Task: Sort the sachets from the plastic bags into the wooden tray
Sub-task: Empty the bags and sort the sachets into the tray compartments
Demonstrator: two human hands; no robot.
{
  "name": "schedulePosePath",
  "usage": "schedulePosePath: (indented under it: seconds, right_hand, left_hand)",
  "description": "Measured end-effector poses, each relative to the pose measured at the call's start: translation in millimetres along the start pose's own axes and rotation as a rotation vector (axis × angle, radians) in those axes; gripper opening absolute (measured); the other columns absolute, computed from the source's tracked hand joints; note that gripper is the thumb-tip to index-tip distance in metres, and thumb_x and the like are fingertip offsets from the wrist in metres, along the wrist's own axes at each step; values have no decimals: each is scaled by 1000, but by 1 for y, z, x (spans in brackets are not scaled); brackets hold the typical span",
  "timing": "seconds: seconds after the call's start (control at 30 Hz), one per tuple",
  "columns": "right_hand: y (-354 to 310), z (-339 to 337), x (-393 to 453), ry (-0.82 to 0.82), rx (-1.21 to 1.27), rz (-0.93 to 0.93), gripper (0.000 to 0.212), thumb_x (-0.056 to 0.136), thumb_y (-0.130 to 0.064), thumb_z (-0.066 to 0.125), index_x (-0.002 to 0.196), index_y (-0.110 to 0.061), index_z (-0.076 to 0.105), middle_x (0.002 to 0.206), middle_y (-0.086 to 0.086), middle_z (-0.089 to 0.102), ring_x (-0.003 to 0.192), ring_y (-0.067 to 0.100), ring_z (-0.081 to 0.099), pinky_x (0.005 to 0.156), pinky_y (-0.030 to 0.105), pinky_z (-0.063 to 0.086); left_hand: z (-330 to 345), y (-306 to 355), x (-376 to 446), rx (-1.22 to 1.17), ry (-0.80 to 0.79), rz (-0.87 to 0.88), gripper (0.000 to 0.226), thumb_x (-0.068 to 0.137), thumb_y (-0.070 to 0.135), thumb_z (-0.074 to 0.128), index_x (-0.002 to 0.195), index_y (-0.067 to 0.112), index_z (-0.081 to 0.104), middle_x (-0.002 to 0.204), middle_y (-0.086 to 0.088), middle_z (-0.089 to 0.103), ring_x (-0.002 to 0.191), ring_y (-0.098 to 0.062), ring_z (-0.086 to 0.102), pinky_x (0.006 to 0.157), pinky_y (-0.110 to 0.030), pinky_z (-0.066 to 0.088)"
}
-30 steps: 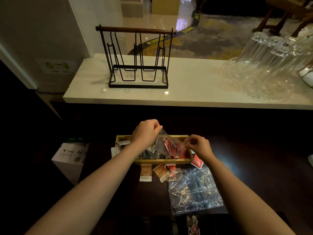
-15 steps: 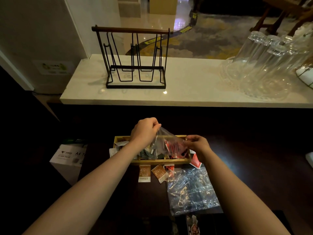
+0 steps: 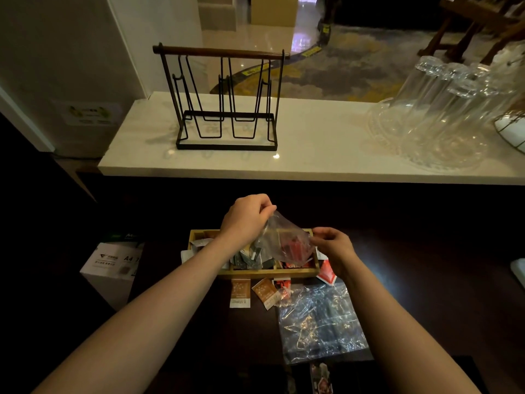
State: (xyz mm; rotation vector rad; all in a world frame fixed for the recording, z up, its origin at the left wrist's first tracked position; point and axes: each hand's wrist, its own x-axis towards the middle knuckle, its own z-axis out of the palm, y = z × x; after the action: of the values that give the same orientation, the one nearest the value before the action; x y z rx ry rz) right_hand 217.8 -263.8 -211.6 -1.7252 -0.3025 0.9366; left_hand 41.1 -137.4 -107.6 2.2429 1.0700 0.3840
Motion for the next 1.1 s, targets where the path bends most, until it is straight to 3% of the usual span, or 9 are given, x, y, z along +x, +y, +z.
schedulePosePath:
  seconds: [0.13, 0.27, 0.37, 0.43, 0.53, 0.67, 0.8, 0.87, 1.1]
  right_hand:
    - [6, -4, 0, 22, 76, 17, 23, 79, 9, 65, 98, -5, 63, 89, 13, 59, 78, 20, 58, 66, 26, 49]
    - [10, -2, -6, 18, 109, 17, 19, 82, 9, 62, 90, -9, 62, 91, 15, 60, 75, 20, 61, 61, 25, 52]
    - [8, -1, -8, 17, 120, 3, 19, 82, 9, 61, 91, -8, 63, 90, 15, 59, 75, 21, 61, 53, 19, 53]
    - [9, -1, -7, 23, 99, -10, 20, 83, 7, 61, 89, -12, 63, 94, 16, 60, 77, 20, 61, 56, 20, 52]
    - [7, -1, -8, 24, 116, -3, 18, 82, 6, 64, 91, -10, 64, 94, 16, 61, 78, 20, 60, 64, 27, 51]
    - [3, 3, -11, 11, 183, 13, 20, 82, 6, 63, 101, -1, 61, 86, 10, 61, 72, 18, 61, 52, 20, 53]
    - [1, 3, -9, 33, 146, -16, 21, 82, 6, 63, 101, -1, 62, 90, 13, 62, 74, 18, 62, 58, 21, 53]
    - [-2, 3, -11, 33, 156, -33, 19, 82, 7, 63, 98, -3, 63, 91, 15, 63, 75, 19, 62, 61, 23, 53]
    - [-5, 7, -16, 52, 119, -70, 18, 83, 6, 62, 92, -9, 62, 89, 10, 63, 75, 16, 61, 61, 22, 52]
  left_hand:
    - [-2, -6, 2, 18, 0, -29, 22, 94, 34, 49, 75, 25, 55, 68, 4, 60, 62, -15, 61, 61, -39, 58]
    - [1, -2, 1, 35, 16, 79, 22, 94, 32, 50, 75, 22, 55, 87, 9, 51, 76, -11, 54, 67, -27, 47]
    - [3, -2, 2, -11, 25, 112, 22, 94, 29, 49, 73, 24, 53, 107, 8, 57, 88, -10, 57, 77, -31, 52]
    - [2, -6, 1, -24, 27, 77, 27, 94, 29, 48, 67, 29, 48, 116, 7, 60, 94, -10, 58, 83, -36, 53]
    - [0, -3, 0, -25, 24, 89, 24, 94, 30, 49, 70, 29, 50, 120, 8, 59, 93, -9, 58, 82, -36, 55]
    - [-4, 1, -2, -59, 25, 88, 19, 93, 30, 51, 76, 23, 54, 126, 3, 53, 93, -11, 58, 84, -32, 53]
    - [-12, -1, -2, -5, 58, 79, 21, 92, 31, 53, 74, 21, 57, 149, 6, 36, 126, -16, 45, 91, -30, 42]
    - [-14, -3, -3, 11, 79, 104, 21, 91, 31, 54, 75, 20, 59, 152, 9, 33, 132, -14, 40, 96, -33, 43]
    - [-14, -4, -4, 16, 67, 107, 24, 92, 30, 52, 72, 18, 57, 149, 13, 38, 128, -13, 44, 89, -27, 37]
